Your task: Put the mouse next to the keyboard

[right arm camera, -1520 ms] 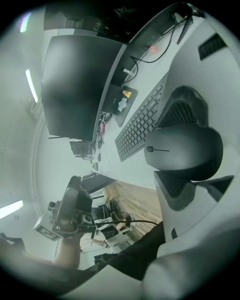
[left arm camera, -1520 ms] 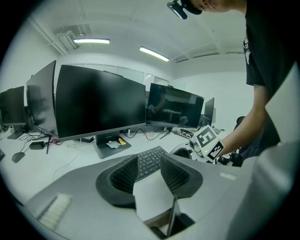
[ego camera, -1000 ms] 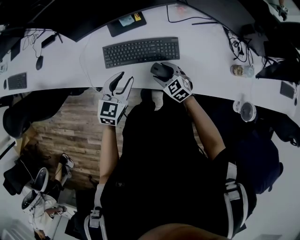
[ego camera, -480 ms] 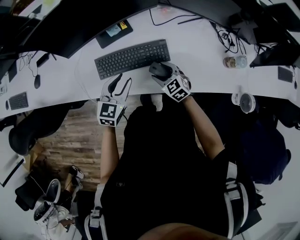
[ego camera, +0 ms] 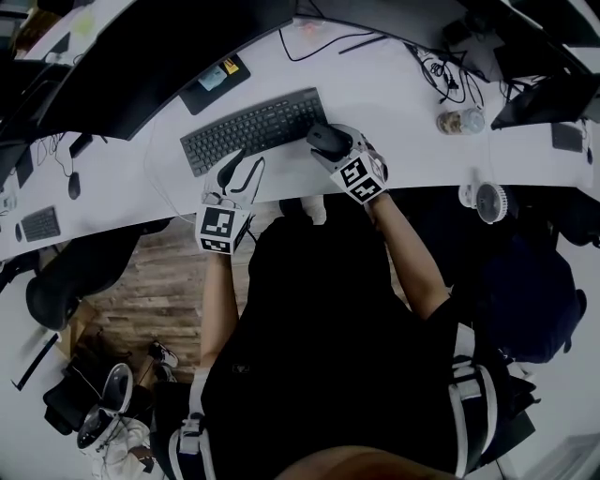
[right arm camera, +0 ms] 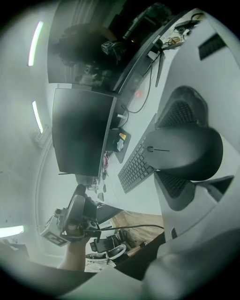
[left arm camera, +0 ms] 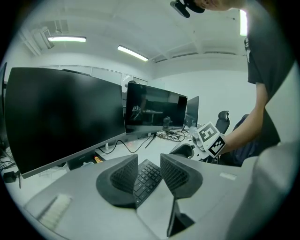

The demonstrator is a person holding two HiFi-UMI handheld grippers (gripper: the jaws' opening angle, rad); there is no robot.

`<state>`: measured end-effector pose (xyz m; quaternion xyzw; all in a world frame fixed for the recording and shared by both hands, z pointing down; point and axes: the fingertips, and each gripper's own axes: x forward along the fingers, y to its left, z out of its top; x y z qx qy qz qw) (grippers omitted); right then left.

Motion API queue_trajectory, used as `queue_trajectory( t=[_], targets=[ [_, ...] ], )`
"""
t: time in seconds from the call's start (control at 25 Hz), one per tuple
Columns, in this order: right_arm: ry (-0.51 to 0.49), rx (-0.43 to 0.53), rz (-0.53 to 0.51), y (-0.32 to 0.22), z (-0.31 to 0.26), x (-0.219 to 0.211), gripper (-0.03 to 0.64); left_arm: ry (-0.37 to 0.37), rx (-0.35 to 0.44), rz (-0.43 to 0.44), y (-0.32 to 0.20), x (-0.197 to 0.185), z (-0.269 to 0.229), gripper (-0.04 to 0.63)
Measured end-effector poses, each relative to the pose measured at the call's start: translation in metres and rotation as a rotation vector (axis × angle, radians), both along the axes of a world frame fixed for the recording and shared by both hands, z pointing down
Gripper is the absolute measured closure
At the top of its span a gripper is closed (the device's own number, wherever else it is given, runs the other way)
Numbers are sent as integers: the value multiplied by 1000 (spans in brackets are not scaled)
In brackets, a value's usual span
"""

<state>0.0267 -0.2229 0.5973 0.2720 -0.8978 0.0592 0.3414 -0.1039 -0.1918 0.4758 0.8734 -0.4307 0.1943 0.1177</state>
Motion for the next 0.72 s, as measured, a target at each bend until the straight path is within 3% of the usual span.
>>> queue_trajectory(
  t=[0.72],
  targets=[
    [-35, -24, 123, -38, 19, 37, 325, -27, -29, 14, -28, 21, 7, 446]
  ],
)
